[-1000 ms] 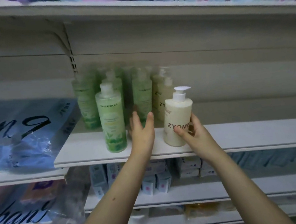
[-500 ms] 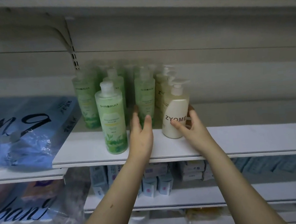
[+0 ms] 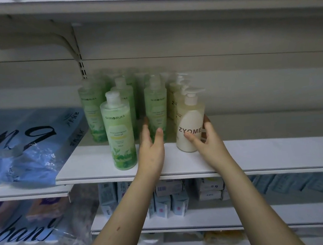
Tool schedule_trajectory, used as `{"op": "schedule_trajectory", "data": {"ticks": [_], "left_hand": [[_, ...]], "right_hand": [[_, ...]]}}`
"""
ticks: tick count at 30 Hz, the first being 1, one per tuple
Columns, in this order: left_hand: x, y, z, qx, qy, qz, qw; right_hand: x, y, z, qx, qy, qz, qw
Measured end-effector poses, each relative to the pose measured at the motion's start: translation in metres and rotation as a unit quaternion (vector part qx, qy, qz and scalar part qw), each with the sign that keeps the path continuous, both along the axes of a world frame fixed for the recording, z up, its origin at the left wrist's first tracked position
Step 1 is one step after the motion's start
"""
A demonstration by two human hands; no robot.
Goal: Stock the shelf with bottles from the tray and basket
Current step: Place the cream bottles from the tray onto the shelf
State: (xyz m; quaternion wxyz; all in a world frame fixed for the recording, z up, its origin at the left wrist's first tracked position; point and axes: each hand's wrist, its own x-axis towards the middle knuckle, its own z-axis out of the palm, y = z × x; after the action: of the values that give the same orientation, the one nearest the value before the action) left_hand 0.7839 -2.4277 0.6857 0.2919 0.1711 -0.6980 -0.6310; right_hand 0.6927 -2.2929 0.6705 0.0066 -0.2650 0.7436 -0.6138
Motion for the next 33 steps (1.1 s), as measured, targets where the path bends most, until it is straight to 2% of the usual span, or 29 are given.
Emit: {"op": "schedule_trajectory", "data": {"ticks": [13, 20, 25, 28, 33], "left_hand": [[0.000, 0.000, -0.001, -0.005, -0.008, 0.006, 1.000], [0.011, 0.011, 0.001, -0.026, -0.032, 0.042, 0.998], [0.070, 0.032, 0.012, 0.011, -0.010, -0.049, 0.999], [0.115, 0.033, 0.011, 0.039, -0.001, -0.111, 0.993], [0.182, 0.010, 0.007, 0.064, 0.012, -0.153, 0.986]], "right_hand": [[0.000, 0.005, -0.005, -0.001, 0.005, -0.008, 1.000], [0.020, 0.010, 0.009, -0.014, -0.029, -0.018, 0.999], [0.091, 0.029, 0.015, -0.081, -0.066, -0.112, 0.988], [0.147, 0.036, 0.004, -0.143, -0.092, -0.122, 0.978], [0.215, 0.025, 0.001, -0.159, -0.088, -0.141, 0.973]]}}
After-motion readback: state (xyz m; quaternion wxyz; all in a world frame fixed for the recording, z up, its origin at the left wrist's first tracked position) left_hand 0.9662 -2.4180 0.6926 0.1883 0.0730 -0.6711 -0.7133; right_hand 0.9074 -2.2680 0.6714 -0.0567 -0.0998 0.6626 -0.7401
